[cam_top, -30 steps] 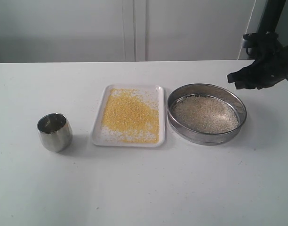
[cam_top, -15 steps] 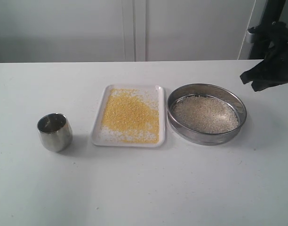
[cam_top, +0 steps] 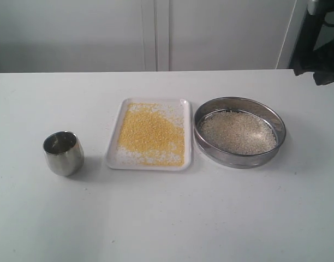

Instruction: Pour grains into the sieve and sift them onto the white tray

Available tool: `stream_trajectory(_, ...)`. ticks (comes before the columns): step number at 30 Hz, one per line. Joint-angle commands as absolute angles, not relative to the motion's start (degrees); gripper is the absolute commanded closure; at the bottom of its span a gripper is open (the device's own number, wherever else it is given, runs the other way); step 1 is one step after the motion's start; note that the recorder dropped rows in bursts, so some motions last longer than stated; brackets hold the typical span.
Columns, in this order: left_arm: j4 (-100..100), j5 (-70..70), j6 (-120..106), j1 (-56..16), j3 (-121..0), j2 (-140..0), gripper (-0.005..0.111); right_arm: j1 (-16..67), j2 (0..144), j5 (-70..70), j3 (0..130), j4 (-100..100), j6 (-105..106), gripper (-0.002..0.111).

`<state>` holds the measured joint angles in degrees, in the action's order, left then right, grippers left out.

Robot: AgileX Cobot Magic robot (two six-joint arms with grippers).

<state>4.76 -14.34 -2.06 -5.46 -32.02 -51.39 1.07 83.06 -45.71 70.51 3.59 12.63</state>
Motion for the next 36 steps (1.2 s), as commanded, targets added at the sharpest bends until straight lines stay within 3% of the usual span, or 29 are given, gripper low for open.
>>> stream_trajectory(1,4.9,-14.57,-1.99,-5.91,-31.58,-50.91,0.107,1.11,75.03,-37.19,63.23,3.82,12.13,0.108)
stream_trajectory(11,4.9,-14.57,-1.99,-5.91,-31.58,-50.91,0.107,1.47,63.3,-25.19,51.79,5.48,15.35,0.108)
stream_trajectory(36,4.9,-14.57,-1.99,-5.91,-31.58,-50.91,0.107,6.94,35.6,-20.98,35.14,9.28,15.1,0.108)
